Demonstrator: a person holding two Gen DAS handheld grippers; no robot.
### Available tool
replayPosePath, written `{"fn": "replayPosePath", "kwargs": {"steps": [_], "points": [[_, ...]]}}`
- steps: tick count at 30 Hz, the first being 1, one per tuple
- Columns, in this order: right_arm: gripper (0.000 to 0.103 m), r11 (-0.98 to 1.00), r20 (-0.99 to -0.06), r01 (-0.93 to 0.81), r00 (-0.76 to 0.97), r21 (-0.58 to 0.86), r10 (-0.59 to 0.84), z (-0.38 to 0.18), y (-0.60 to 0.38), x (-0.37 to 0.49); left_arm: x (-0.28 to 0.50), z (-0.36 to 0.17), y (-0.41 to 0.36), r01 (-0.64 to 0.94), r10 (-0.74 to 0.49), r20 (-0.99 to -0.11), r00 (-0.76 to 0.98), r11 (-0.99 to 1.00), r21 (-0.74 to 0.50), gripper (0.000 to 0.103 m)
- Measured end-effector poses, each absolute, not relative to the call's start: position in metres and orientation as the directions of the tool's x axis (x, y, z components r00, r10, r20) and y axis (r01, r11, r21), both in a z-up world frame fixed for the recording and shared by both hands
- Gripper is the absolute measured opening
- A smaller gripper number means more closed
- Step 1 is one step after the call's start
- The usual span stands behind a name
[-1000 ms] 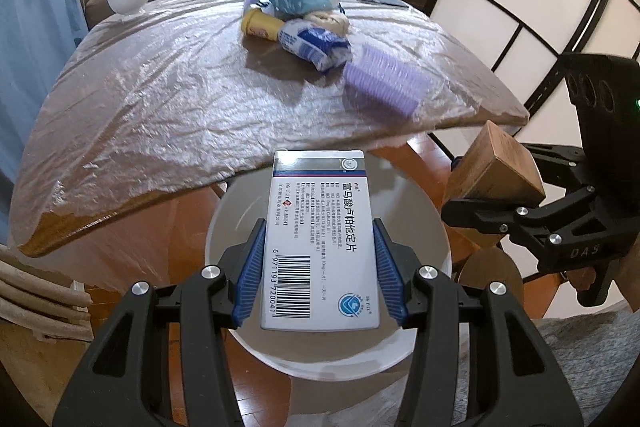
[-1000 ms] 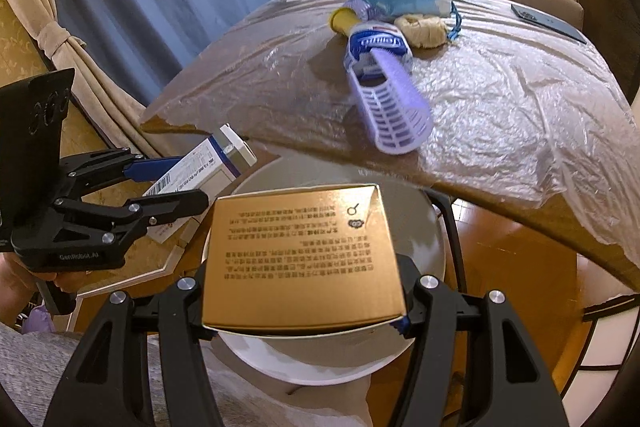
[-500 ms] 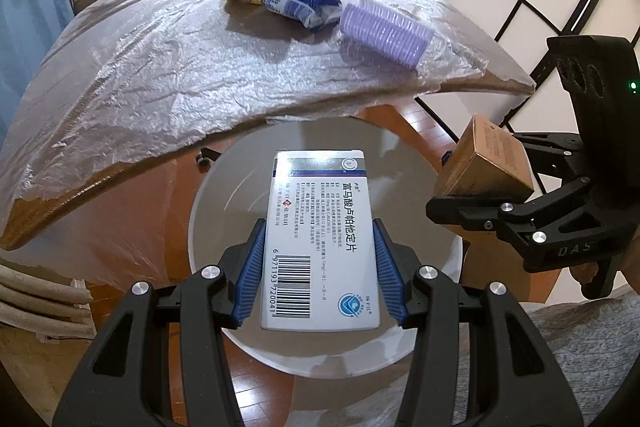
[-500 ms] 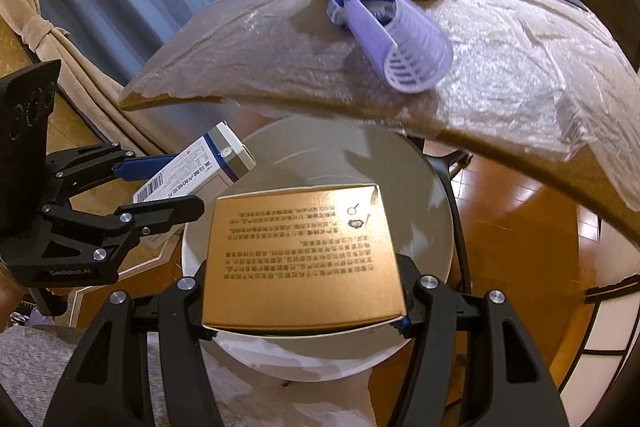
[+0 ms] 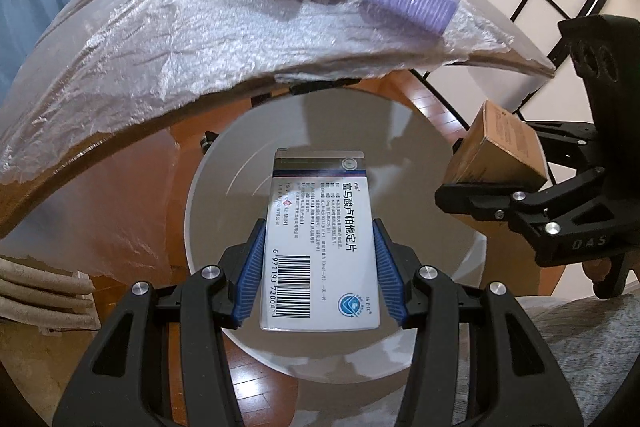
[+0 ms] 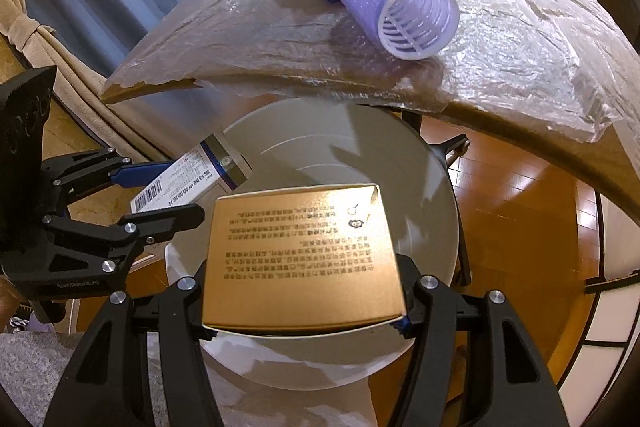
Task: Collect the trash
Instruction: 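Lower the white medicine box with the left tool while the right tool lowers the tan box over the bin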
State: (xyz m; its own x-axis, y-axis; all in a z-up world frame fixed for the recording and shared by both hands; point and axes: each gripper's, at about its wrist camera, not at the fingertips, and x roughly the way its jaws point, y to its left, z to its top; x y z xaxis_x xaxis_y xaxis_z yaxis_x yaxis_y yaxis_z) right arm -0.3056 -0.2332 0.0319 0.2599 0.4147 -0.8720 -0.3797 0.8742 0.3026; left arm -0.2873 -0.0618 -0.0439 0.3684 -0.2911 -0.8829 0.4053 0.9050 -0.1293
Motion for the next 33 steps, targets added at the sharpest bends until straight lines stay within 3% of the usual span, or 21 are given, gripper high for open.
{"fn": "replayPosePath", "kwargs": {"steps": [33], "points": [[0.059, 0.887, -0.927, -0.402, 0.193, 0.226, 0.323, -0.015, -0.231, -0.292, -0.252, -0.100, -0.088, 0.404, -0.218, -0.933, 0.286, 0.910, -0.089, 0.052]]}}
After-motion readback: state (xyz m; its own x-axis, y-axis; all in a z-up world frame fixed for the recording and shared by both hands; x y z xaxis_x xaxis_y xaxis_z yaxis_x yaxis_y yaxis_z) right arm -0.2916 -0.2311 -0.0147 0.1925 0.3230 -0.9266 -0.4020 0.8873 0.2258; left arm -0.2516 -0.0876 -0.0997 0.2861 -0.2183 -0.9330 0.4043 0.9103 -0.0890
